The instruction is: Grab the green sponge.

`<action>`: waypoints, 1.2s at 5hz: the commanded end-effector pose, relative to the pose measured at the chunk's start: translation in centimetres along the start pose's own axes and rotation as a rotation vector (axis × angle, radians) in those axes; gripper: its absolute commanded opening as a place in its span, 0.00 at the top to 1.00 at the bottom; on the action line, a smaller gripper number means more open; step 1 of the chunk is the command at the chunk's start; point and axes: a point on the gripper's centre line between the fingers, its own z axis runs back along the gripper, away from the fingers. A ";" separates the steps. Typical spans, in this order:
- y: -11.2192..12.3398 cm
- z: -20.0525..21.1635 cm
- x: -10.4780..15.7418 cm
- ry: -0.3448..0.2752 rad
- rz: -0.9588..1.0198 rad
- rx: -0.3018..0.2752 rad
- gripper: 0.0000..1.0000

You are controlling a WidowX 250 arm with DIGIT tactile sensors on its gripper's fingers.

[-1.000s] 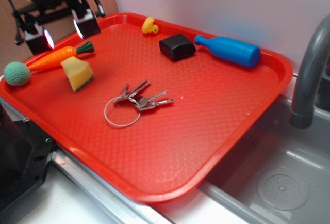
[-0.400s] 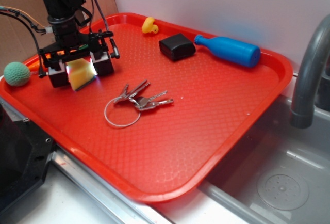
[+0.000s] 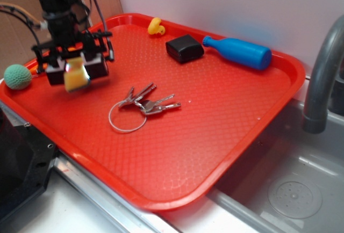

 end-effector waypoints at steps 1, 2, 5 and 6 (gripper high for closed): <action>-1.8 10.9 -1.6 -0.001 -0.462 -0.006 1.00; -3.9 13.2 -4.8 0.020 -0.712 -0.100 1.00; -7.2 16.1 -8.8 -0.081 -1.035 -0.075 1.00; -6.9 16.4 -9.4 -0.110 -1.055 -0.052 1.00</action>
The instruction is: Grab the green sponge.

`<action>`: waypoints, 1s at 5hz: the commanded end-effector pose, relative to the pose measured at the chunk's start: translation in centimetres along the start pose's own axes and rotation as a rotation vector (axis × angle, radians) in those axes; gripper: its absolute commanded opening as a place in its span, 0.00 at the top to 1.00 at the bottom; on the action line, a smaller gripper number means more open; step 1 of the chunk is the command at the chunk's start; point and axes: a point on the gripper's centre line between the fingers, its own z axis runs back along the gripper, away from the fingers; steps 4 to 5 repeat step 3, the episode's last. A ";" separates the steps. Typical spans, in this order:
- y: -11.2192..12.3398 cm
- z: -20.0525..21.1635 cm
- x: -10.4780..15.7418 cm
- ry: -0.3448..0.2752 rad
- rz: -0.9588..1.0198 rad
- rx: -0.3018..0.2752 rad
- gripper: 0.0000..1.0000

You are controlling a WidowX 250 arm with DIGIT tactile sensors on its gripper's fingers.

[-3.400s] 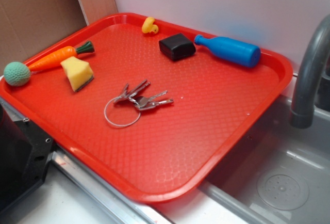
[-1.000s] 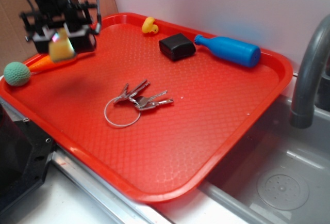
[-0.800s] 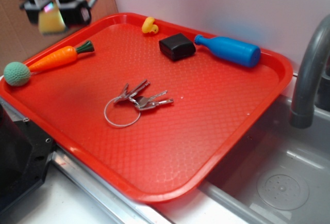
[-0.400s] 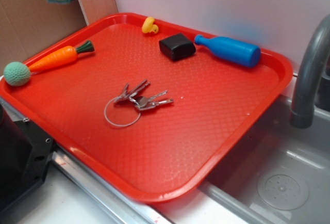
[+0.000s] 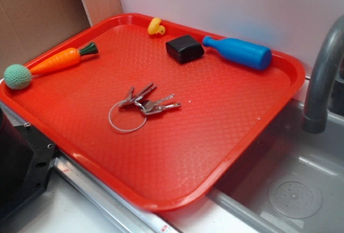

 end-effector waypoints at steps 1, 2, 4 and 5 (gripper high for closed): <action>0.5 1.1 -1.9 -0.030 0.005 0.025 1.00; 0.5 0.9 -2.8 -0.013 0.043 0.045 1.00; 0.9 0.4 -3.3 -0.004 0.085 0.028 1.00; 0.9 0.4 -3.3 -0.004 0.085 0.028 1.00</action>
